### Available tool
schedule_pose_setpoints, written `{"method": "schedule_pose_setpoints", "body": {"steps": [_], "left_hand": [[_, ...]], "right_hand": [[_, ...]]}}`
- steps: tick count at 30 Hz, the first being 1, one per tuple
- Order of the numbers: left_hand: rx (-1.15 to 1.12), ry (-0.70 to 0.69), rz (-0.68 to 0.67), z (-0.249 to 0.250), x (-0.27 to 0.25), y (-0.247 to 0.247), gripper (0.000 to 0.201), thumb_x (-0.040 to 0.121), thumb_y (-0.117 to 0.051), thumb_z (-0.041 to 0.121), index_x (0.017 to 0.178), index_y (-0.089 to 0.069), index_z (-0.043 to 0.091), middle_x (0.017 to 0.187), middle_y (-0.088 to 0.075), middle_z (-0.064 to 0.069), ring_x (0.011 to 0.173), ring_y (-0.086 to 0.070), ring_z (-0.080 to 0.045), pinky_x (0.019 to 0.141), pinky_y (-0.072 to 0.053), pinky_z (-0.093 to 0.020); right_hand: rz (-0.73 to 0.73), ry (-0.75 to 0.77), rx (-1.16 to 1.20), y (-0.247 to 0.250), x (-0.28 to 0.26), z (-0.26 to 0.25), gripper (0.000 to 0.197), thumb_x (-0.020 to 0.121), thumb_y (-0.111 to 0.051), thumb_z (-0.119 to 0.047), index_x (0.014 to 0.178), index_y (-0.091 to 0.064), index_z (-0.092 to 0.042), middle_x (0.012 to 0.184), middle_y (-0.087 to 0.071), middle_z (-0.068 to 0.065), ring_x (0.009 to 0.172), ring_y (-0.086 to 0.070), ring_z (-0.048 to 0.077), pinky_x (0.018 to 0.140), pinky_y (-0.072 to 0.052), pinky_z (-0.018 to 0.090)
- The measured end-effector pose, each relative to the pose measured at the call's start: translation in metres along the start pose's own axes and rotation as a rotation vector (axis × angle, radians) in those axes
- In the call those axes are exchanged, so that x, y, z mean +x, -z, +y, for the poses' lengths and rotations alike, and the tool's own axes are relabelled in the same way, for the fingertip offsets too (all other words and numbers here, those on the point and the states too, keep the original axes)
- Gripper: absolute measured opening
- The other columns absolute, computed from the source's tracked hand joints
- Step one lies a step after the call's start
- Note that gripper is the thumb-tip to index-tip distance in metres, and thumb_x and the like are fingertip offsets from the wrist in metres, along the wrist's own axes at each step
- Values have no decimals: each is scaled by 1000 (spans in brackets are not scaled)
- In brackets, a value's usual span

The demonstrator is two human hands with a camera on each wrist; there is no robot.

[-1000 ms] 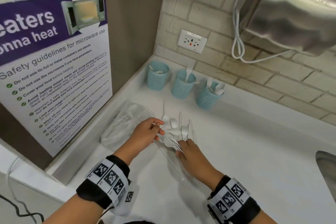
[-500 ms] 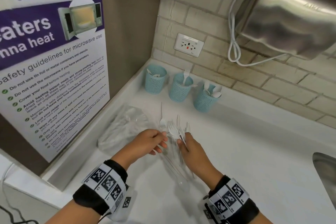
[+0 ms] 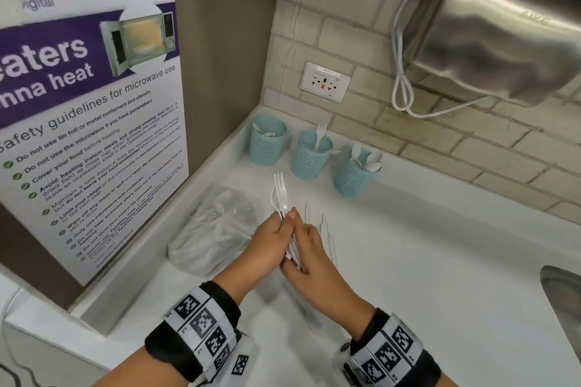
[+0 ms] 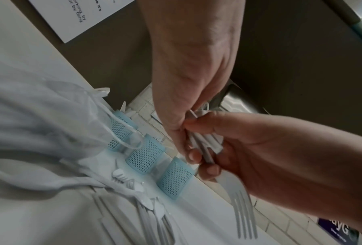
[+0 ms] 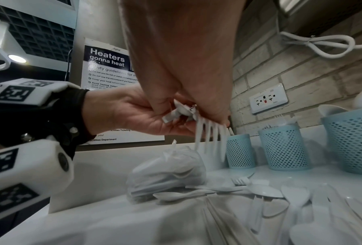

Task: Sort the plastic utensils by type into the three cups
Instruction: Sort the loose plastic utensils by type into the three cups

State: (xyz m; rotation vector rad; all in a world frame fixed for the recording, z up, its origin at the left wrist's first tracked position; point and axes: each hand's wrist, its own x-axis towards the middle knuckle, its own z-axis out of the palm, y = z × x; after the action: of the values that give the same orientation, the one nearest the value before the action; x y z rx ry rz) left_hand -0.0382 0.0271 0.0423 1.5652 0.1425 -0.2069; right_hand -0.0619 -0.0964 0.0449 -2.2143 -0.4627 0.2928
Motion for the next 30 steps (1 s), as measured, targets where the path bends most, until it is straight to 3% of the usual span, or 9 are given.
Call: {"method": "schedule_pose_setpoints", "body": {"steps": [3,4,6,9,14,19,25,28,30], "left_hand": [[-61,-26,80,0,3,4,29,99,-39,39,102,-57,17,103,-71,-4,98,-67,-17,95,-50,-44],[-110,-27,111,1,4,6,26,101,-38,34,102,-56,15,103,-71,-5,97,-68,-18,94,-52,-43],[-254,-33,127,7,6,13,24,102,-36,27,101,-52,9,103,-72,-9,93,-71,-23,87,-55,-40],[-374,-50,108,13,5,22,20,102,-38,25,103,-48,9,103,-73,-9,89,-72,-26,75,-57,-38],[-350,2,111,10,6,30,19,100,-45,24,107,-49,7,103,-72,-8,86,-72,-27,78,-58,-42],[-328,62,45,4,6,34,17,100,-45,21,106,-50,6,103,-72,-9,83,-73,-31,82,-56,-50],[-301,129,26,6,3,33,17,97,-50,24,102,-59,9,93,-71,-10,61,-66,-21,59,-59,-30],[-250,101,13,4,2,33,21,97,-50,28,104,-64,14,80,-66,-6,56,-55,-16,51,-50,-22],[-214,79,-15,2,2,32,24,97,-50,32,106,-65,16,72,-62,-2,52,-51,-12,50,-45,-22]], "right_hand": [[-3,5,47,4,-1,0,83,94,-58,-30,150,2,-40,140,-33,-16,117,-38,-12,87,-36,2],[-6,7,68,6,-2,-1,80,93,-60,-32,148,-2,-43,133,-40,-24,115,-39,-17,91,-35,2],[-17,-21,94,11,-5,2,71,93,-60,-31,143,-13,-47,104,-52,-36,93,-50,-20,82,-38,3],[10,-89,156,16,-5,13,44,95,-58,-27,133,-42,-42,80,-63,-22,63,-58,-5,65,-44,12],[167,-204,425,26,-4,30,18,93,-61,-20,109,-68,-17,73,-60,-4,58,-52,8,57,-44,20],[377,-224,658,41,-1,33,18,89,-62,-23,90,-69,-7,72,-62,1,59,-50,11,61,-46,22],[519,-235,795,53,4,32,17,95,-55,-27,88,-63,-14,74,-56,-1,68,-51,9,69,-43,25],[488,-229,857,54,8,31,18,101,-43,-26,97,-55,-13,90,-69,5,83,-66,15,76,-50,27],[433,-212,887,52,11,25,19,103,-38,-25,100,-50,-10,86,-68,8,85,-69,22,79,-54,32]]}}
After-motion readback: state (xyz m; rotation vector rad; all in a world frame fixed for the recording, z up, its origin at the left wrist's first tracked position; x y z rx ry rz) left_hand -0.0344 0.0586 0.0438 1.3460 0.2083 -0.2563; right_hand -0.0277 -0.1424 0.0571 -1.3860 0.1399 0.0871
